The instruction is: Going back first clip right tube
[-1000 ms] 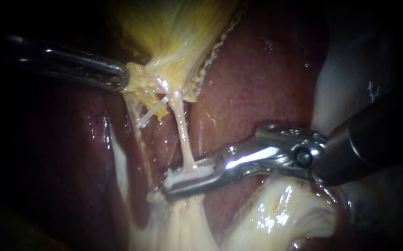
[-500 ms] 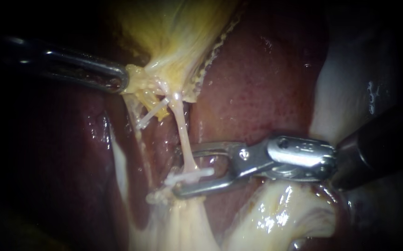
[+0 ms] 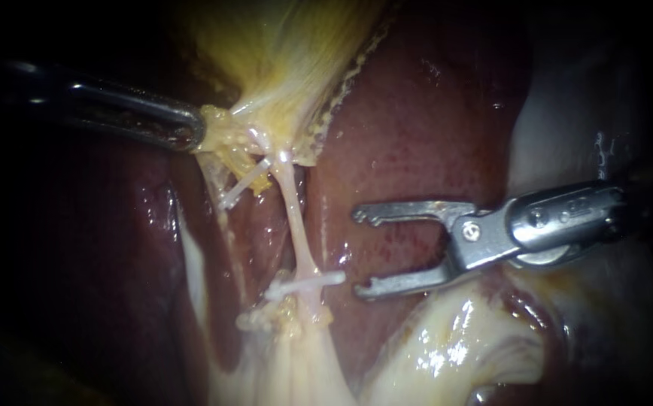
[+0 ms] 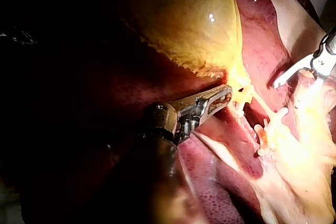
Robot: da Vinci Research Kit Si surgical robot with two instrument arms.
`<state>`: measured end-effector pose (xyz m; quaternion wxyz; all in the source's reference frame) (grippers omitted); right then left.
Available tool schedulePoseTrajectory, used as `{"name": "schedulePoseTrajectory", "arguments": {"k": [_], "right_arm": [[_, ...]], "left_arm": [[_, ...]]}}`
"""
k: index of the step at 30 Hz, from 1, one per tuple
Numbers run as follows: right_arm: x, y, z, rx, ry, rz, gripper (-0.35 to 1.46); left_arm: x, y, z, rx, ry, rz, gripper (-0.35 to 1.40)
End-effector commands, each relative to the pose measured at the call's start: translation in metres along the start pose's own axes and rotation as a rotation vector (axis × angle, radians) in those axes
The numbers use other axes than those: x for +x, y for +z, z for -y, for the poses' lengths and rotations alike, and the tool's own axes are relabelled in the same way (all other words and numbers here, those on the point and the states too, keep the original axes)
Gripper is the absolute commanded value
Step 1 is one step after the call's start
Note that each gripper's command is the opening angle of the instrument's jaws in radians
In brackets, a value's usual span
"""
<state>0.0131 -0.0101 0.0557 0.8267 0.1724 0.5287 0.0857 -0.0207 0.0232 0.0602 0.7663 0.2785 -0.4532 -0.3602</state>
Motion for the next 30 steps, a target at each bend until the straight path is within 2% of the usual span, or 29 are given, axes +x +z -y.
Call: {"name": "schedulePoseTrajectory", "arguments": {"k": [1, 8, 14, 19, 25, 30], "right_arm": [[0.0002, -0.0004, 0.0, -0.006, 0.007, 0.006, 0.5], [0.0015, -0.003, -0.0004, -0.05, 0.037, 0.016, 0.5], [0.0022, -0.0035, -0.0003, -0.059, 0.04, 0.026, 0.5], [0.0024, -0.0035, 0.0, -0.045, 0.03, 0.069, 0.49], [0.0025, -0.0035, 0.0001, -0.043, 0.029, 0.084, 0.49], [0.0025, -0.0035, 0.0001, -0.044, 0.023, 0.084, 0.49]], "left_arm": [[0.0001, 0.0, 0.0, 0.0, -0.001, 0.0, -0.35], [0.0001, 0.0, -0.0002, 0.001, 0.0, -0.001, -0.35], [0.0001, 0.0, -0.0002, 0.001, 0.0, 0.0, -0.35], [0.0001, 0.0004, -0.0006, 0.0, 0.0, 0.0, -0.35], [0.0003, 0.0024, -0.0017, -0.008, -0.003, 0.003, -0.35], [0.0014, 0.0049, -0.0021, -0.002, -0.014, 0.0, -0.35]]}}
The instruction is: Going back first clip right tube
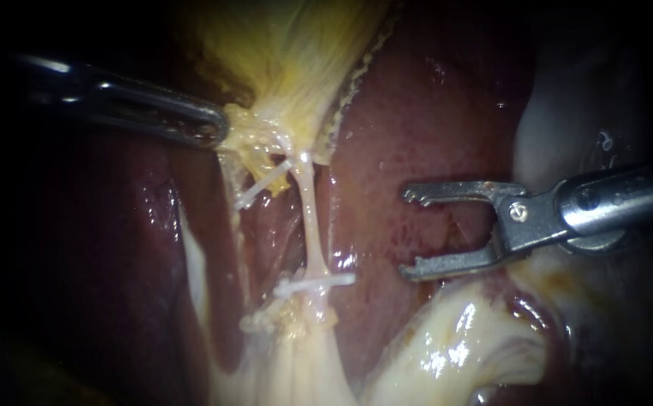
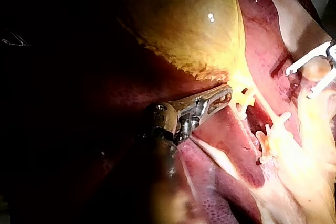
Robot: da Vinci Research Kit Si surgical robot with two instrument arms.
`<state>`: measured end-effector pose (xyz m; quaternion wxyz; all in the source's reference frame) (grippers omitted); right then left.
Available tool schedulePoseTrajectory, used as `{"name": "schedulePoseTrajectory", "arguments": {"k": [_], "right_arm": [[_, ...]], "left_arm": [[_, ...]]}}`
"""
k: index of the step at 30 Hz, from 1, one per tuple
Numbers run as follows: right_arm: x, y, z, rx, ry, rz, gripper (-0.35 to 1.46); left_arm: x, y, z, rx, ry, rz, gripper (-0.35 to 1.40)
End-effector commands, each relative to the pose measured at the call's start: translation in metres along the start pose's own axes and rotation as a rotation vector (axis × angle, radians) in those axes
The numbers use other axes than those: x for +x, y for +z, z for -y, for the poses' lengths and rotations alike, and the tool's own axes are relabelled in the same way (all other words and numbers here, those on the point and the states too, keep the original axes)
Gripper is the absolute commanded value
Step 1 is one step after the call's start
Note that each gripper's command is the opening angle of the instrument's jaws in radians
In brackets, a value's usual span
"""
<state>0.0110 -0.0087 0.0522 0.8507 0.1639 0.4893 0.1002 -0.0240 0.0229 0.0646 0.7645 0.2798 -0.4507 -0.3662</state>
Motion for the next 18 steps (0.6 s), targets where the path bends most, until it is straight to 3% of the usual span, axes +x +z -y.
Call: {"name": "schedulePoseTrajectory", "arguments": {"k": [1, 5, 18], "right_arm": [[0.0, 0.0001, 0.0, 0.001, -0.001, 0.0, 0.49], [0.0, 0.0001, 0.0, 0.0, -0.001, 0.0, 0.49], [0.0001, 0.0003, 0.0, 0.0, -0.001, 0.0, 0.5]], "left_arm": [[0.0001, 0.0003, 0.0, 0.006, -0.006, -0.002, -0.35], [0.0004, 0.001, -0.0002, 0.01, -0.009, -0.003, -0.35], [0.0003, 0.0006, -0.0002, 0.013, -0.009, -0.004, -0.35]]}}
